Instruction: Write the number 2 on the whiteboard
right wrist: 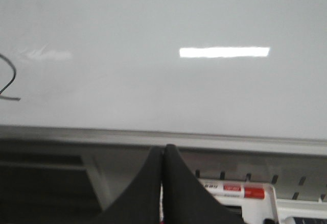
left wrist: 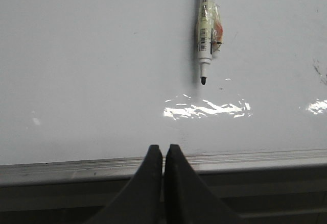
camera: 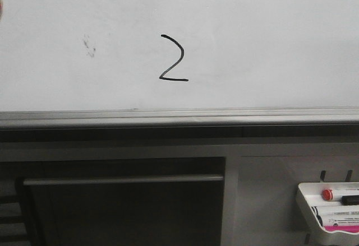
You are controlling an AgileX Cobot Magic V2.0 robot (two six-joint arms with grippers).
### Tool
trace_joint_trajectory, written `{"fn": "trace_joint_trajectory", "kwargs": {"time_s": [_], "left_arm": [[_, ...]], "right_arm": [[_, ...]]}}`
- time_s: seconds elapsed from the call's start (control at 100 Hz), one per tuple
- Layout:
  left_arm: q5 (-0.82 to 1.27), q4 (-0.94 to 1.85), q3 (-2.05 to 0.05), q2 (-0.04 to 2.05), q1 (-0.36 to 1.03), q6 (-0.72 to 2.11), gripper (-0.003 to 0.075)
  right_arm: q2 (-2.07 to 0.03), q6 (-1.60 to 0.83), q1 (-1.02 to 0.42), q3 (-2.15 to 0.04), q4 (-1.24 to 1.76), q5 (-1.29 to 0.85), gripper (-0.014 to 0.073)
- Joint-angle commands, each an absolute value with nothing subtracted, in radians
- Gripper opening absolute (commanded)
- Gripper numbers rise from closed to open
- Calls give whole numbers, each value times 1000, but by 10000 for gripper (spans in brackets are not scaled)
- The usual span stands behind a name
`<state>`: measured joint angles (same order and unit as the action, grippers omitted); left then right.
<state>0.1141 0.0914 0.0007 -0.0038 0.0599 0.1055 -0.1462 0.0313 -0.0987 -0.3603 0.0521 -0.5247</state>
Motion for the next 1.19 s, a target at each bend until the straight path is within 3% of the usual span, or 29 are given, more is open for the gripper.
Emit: {"fn": "trace_joint_trajectory", "kwargs": {"time_s": [0.0,0.31,0.54,1.18], "left_arm": [[44,93,34,-32,64,95,-18],[44,93,34,-32,64,95,-18],[44,93,34,-32,64,95,-18],[44,93,34,-32,64,95,-18]], "right_arm": [[-99,30,-48,-293,40,-279,-72],[27,30,-22,46,44,192,-72],[27,28,-22,41,-12,66,-72],[27,28,-22,41,-12,66,-72]]}}
